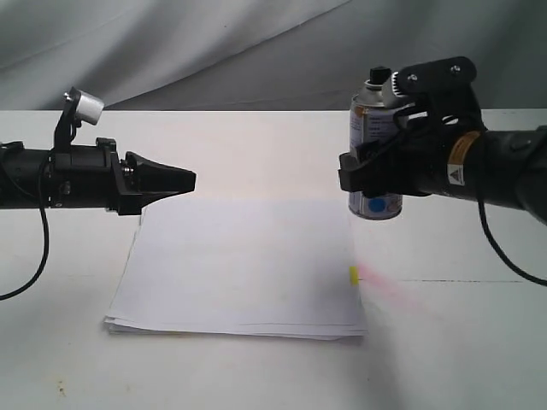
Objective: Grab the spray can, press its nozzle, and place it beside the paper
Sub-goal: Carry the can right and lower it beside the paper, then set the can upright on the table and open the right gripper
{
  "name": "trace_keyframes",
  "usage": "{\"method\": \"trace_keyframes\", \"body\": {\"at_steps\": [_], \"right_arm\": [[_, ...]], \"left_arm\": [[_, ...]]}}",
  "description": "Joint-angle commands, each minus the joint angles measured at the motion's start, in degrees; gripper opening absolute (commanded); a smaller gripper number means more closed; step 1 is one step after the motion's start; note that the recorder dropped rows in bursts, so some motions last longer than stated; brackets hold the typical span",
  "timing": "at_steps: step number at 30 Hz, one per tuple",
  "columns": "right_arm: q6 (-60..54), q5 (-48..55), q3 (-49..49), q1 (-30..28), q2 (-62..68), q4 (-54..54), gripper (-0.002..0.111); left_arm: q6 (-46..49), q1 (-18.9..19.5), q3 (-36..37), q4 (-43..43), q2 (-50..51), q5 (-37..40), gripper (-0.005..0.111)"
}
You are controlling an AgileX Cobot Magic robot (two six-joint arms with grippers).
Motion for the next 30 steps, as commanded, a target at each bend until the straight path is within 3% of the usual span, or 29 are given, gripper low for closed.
{"method": "trace_keyframes", "body": {"at_steps": [1,6,12,19,30], "right_arm": [[-5.1,-17.4,0.9,-5.9,5.0,0.3,0.000],[-20.4,-36.0,0.9,-8.7,15.9,13.1,0.000],[-22.8,-51.5,0.9,-8.7,28.1,17.5,0.000],[-28.5,-51.6,0.9,-8.7,30.5,18.1,0.000],[-27.2,-43.8,0.9,-8.7,30.5,18.3,0.000]], "left_arm": [[-0.4,0.0,0.2,-1.0,-0.4,0.4,0.000],[-0.4,0.0,0.2,-1.0,-0.4,-0.2,0.000],[-0.4,0.0,0.2,-1.1,-0.4,-1.2,0.000],[-0.4,0.0,0.2,-1.1,-0.4,-1.2,0.000],[-0.8,0.0,0.2,-1.4,-0.4,-1.2,0.000]]}}
